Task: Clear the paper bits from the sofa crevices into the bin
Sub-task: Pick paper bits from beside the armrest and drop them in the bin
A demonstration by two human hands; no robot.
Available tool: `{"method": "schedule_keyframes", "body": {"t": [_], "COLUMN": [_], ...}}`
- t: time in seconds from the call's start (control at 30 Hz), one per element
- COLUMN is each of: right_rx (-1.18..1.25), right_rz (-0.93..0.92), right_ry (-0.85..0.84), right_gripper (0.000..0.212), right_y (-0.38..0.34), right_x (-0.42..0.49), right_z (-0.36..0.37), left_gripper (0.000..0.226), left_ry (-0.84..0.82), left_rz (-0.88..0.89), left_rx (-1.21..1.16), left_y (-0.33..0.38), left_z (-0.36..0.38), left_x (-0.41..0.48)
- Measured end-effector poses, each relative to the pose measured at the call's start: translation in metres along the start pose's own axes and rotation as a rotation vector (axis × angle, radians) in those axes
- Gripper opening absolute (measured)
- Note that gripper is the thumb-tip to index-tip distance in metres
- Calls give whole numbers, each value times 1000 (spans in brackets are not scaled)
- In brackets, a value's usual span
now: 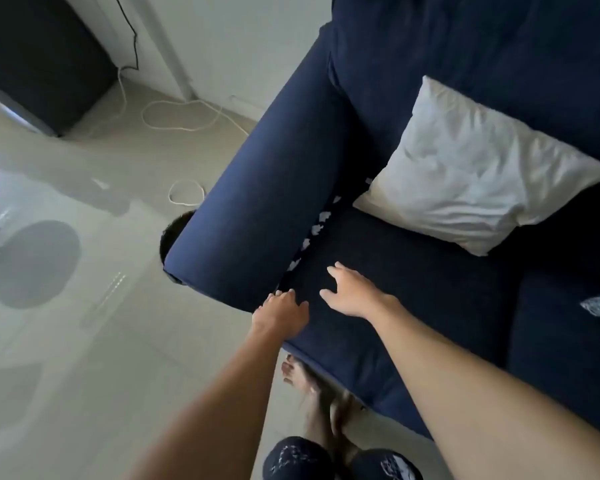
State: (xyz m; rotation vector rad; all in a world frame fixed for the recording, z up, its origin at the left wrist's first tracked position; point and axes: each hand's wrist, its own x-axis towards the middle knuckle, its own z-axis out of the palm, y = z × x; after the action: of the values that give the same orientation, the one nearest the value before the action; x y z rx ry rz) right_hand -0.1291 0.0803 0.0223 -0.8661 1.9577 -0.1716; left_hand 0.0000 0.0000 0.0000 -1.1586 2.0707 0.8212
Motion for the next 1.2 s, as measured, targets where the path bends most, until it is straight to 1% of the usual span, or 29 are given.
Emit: {"method": "schedule_keyframes", "body": {"t": [0.07, 0.2, 0.3, 0.33, 0.43, 0.57, 0.73, 0.9, 1.03, 1.2], "right_rx": [25, -13, -15, -6, 9, -66, -238, -316, -370, -417], "right_rz": [-12, -38, -49, -54, -78, -125, -149, -127, -102, -88], "right_ry": [-33, -69, -42, -32, 10, 35, 14, -55, -76, -61], "right_gripper": [60, 57, 54, 53, 50, 50, 55, 55, 51, 56], "right_y": [-2, -4, -2, -1, 3, 8, 5, 1, -2, -4], "right_x": [20, 64, 97, 107, 131, 157, 183, 197, 207, 208], "right_z": [14, 45, 62, 67, 77, 89, 97, 96, 99, 98], "left_gripper": [44, 40, 38, 41, 62, 67, 65, 53, 49, 45], "left_ry": [-29, -56, 10, 26, 77, 163, 228, 279, 232, 193], "left_rz": [-58, -102, -107, -112, -120, -114, -127, -89, -110, -189], "left_rx": [-35, -119, -234, -261, -299, -322, -326, -315, -345, -343], "left_y": [-14, -37, -48, -52, -58, -63, -62, -61, -60, -52], "left_z": [13, 34, 50, 57, 78, 100, 100, 88, 84, 81], "left_x": [15, 46, 75, 85, 109, 129, 138, 142, 150, 151]}}
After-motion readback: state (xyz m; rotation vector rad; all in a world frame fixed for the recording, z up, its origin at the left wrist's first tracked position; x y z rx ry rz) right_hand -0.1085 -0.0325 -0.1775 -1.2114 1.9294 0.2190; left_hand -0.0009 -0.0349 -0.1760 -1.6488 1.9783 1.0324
